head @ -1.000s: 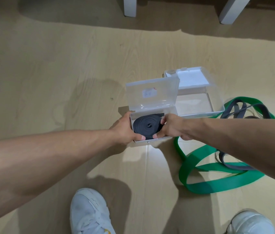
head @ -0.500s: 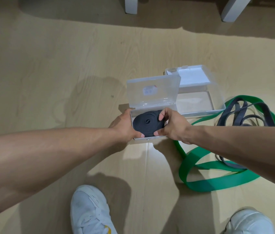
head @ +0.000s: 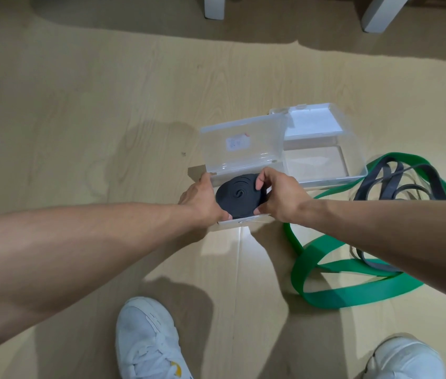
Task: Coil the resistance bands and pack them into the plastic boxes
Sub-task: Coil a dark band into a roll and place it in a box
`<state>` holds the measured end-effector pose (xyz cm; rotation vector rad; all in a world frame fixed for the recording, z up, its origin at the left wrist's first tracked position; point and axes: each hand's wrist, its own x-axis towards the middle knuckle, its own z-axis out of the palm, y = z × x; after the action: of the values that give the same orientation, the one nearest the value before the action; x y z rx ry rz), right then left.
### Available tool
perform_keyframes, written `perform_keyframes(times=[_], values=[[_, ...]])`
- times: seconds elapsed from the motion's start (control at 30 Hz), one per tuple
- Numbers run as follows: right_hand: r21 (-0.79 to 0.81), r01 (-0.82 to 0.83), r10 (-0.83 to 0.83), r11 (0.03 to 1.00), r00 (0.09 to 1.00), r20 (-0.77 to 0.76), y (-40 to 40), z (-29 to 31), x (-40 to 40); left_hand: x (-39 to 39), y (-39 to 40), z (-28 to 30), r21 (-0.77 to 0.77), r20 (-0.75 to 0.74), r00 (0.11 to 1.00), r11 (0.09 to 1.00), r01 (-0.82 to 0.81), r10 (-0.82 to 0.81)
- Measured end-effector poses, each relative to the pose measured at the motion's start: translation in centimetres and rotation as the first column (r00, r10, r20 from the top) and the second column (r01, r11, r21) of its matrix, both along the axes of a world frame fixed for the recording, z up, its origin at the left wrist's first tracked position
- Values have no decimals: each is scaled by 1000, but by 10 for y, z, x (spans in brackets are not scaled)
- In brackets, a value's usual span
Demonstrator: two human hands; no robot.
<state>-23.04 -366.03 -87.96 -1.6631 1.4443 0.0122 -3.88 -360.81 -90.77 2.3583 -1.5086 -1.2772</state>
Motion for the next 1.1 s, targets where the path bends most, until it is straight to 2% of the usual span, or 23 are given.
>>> perform_keyframes(times=[0.07, 0.17, 0.23, 0.3, 0.37, 0.47, 0.53, 0.57, 0.6, 0.63, 0.67, 0.7, 0.77, 0.8, 0.87, 0.93, 1.03, 1.1], values=[[48, -68, 73, 997, 991, -115, -7, 4, 3, -2, 0, 0, -5, 12, 1000, 1000, 2, -2], [94, -226, 244, 970, 921, -303, -10, 11, 10, -1, 1, 0, -15, 29, 1000, 1000, 5, -5], [47, -295, 292, 954, 888, -354, -9, 16, 13, -2, 1, 1, -9, 15, 1000, 1000, -8, 8], [-93, -387, 325, 917, 863, -387, -6, 20, 12, -1, 2, 2, -2, -12, 999, 999, -36, 36], [-217, -455, 349, 864, 851, -393, -1, 24, 8, 0, 3, 3, 0, -43, 997, 998, -60, 60], [-318, -440, 345, 840, 885, -313, 3, 27, 0, -6, 10, 5, -50, -72, 983, 984, -170, 166], [-378, -392, 316, 839, 916, -249, 3, 29, -9, -15, 17, 11, -172, 29, 956, 944, -282, 291], [-396, -361, 296, 844, 930, -217, 2, 30, -15, -18, 21, 16, -277, 81, 944, 917, -288, 321], [-409, -329, 272, 851, 943, -191, 0, 31, -20, -21, 25, 20, -392, 102, 952, 891, -228, 288], [-417, -299, 246, 858, 953, -177, -1, 33, -27, -23, 27, 25, -486, 95, 981, 868, -104, 171], [-416, -276, 222, 866, 959, -175, -3, 33, -33, -26, 29, 28, -537, 79, 997, 842, 55, -14], [-407, -262, 203, 875, 962, -182, -5, 33, -39, -30, 28, 31, -550, 99, 969, 799, 243, -227], [-364, -262, 193, 894, 957, -216, -6, 32, -53, -41, 23, 33, -430, 261, 796, 672, 603, -547], [-336, -276, 203, 900, 951, -235, -5, 32, -59, -48, 18, 31, -338, 354, 698, 612, 716, -622], [-281, -300, 234, 912, 941, -246, 0, 32, -74, -59, 8, 30, -204, 471, 564, 538, 818, -678], [-236, -329, 270, 914, 930, -248, 9, 32, -89, -66, 2, 34, -87, 504, 486, 519, 851, -713], [-211, -422, 348, 882, 883, -315, 23, 29, -116, -66, -6, 42, 16, 519, 440, 524, 852, -732], [-205, -411, 331, 888, 882, -335, 32, 28, -137, -63, -9, 44, 63, 533, 420, 530, 846, -735]])
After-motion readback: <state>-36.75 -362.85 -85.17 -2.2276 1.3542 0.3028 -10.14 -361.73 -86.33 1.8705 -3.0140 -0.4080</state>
